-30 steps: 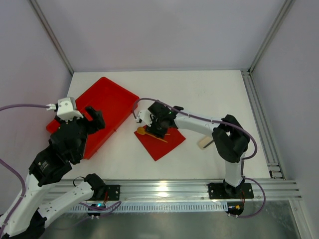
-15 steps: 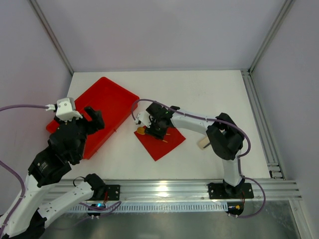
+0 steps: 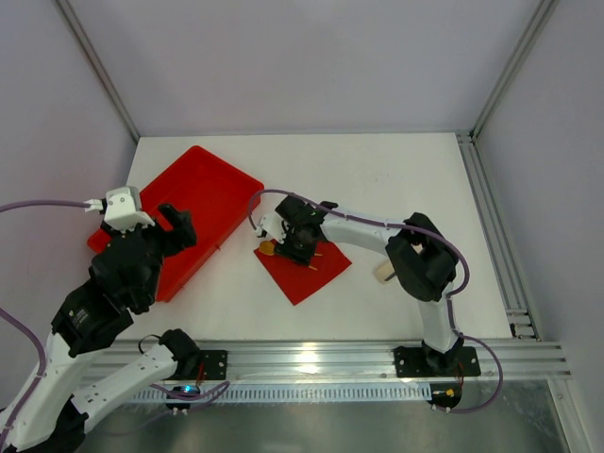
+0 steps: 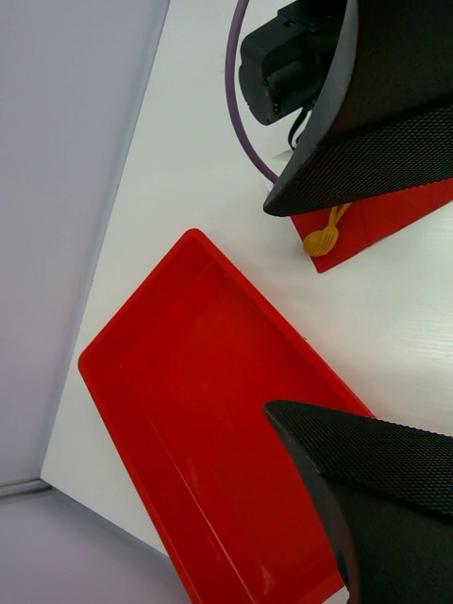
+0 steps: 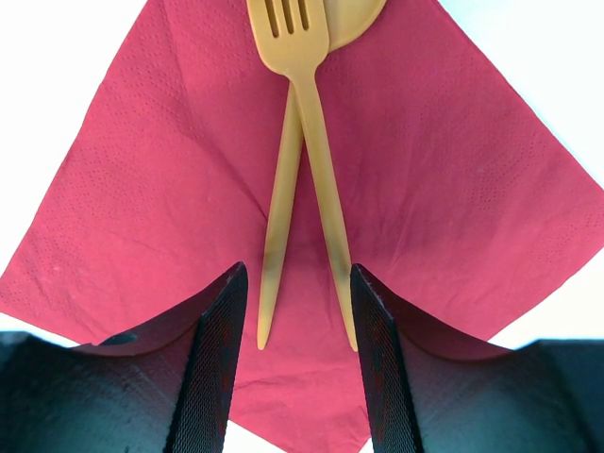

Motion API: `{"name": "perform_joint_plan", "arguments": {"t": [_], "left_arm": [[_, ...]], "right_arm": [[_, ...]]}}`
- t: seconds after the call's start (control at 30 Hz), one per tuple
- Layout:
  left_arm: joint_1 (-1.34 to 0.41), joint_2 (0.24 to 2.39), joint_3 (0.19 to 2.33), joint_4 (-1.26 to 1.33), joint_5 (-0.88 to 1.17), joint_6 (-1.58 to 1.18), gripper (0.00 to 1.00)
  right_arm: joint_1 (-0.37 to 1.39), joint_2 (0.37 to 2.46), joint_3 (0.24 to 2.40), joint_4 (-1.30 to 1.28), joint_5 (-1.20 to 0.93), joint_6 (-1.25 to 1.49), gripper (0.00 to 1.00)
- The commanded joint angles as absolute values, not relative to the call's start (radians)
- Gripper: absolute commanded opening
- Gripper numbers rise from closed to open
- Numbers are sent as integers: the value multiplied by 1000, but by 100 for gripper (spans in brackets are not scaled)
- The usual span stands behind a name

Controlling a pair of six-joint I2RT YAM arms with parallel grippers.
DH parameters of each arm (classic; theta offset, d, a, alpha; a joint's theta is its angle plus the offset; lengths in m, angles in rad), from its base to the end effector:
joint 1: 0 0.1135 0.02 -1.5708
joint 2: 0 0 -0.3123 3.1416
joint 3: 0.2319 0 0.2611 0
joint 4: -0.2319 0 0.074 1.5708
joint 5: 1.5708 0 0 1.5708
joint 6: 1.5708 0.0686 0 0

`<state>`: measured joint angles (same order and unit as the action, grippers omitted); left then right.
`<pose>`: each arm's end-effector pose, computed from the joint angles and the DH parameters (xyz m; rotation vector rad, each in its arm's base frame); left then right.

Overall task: Place the utensils on the paper napkin and roll it up
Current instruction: Adjust the utensils on the napkin.

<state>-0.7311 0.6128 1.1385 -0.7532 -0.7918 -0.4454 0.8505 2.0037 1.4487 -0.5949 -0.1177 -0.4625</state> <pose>0.0871 -0.0126 0.4450 -0.3066 1.7050 -0.1536 0.2952 0.3486 0.1844 -1.6987 2.1482 0.2711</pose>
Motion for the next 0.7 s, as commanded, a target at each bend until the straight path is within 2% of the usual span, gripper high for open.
{"name": "perform_joint_plan", "arguments": {"t": [0.0,0.5,0.67], "left_arm": [[-732,607,1164,-752,-793,-451,81],[-732,603,1163,-752,-793,-449,81],[-732,604,1163,-750,-793,-448,81]], "right_arm": [[854,2008,1483,-597,-100,-460,51],[857,2029,1488,-604,-106,-460,47],[857,2028,1486,-601,-103,-462,42]]}}
